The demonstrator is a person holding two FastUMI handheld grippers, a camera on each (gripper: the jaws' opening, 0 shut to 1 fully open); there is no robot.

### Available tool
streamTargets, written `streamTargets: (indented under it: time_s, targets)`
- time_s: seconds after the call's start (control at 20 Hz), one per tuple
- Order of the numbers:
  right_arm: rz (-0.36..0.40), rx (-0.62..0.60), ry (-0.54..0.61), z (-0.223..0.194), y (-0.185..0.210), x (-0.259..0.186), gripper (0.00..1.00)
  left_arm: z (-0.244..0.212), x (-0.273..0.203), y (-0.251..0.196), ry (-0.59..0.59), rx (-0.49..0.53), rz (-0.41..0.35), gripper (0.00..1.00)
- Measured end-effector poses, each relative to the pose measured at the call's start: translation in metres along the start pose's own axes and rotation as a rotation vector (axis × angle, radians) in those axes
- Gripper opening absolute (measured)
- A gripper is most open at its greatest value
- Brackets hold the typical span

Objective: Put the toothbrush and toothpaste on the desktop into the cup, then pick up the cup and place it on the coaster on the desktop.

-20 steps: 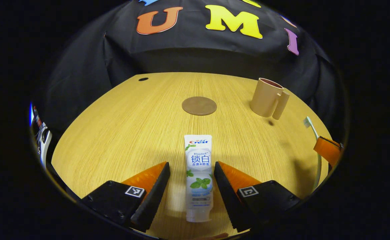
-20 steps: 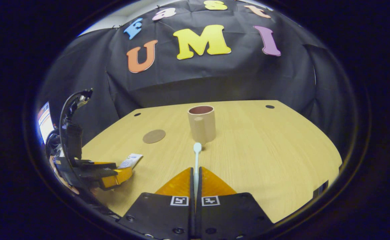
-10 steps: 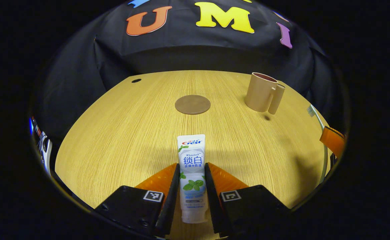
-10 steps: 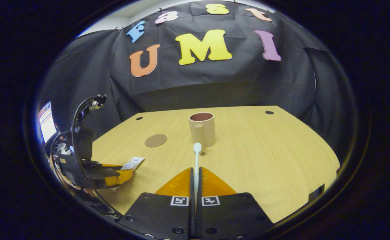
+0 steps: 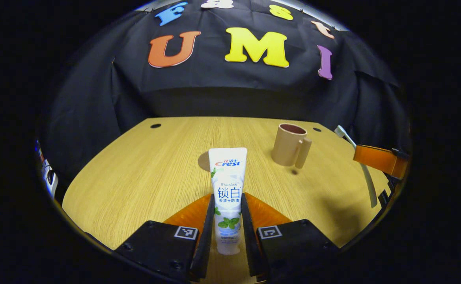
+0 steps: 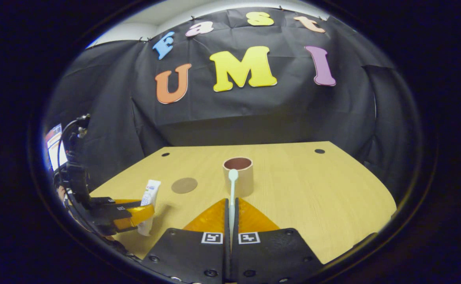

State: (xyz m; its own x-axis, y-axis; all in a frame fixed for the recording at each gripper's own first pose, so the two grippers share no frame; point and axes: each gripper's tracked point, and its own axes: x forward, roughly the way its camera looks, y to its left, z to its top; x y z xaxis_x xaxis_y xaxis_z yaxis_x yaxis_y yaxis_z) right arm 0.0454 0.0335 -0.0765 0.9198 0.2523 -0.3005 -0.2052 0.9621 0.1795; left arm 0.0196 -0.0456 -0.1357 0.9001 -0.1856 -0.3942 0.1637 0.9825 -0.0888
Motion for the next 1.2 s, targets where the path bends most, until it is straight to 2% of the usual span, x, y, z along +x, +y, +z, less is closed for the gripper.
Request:
streamTargets:
  time_s: [0.15,0.3,0.5,0.7,1.0,1.2]
  targets:
    - [-0.005,-0.019,-0.033,0.028,-0.005,0.022,0.0,0.017,-0.004,-0.011,-0.03,-0.038,-0.05,0.41]
    - [0.011,-0.011,-0.077,0.056,-0.004,0.044,0.0,0.029,-0.002,-0.011,-0.066,-0.013,-0.054,0.42]
    - [0.077,0.038,-0.153,0.097,0.0,0.085,0.0,0.032,-0.006,-0.017,-0.079,0.002,-0.081,0.41]
    - [0.076,0.036,-0.257,0.136,-0.005,0.128,0.0,0.032,-0.006,-0.017,-0.089,0.021,-0.076,0.41]
    - [0.07,0.008,-0.265,0.129,-0.012,0.192,0.0,0.033,-0.003,-0.017,-0.08,0.025,-0.071,0.41]
    - [0.073,0.005,-0.239,0.117,-0.019,0.214,0.0,0.036,0.0,-0.022,-0.084,0.029,-0.08,0.41]
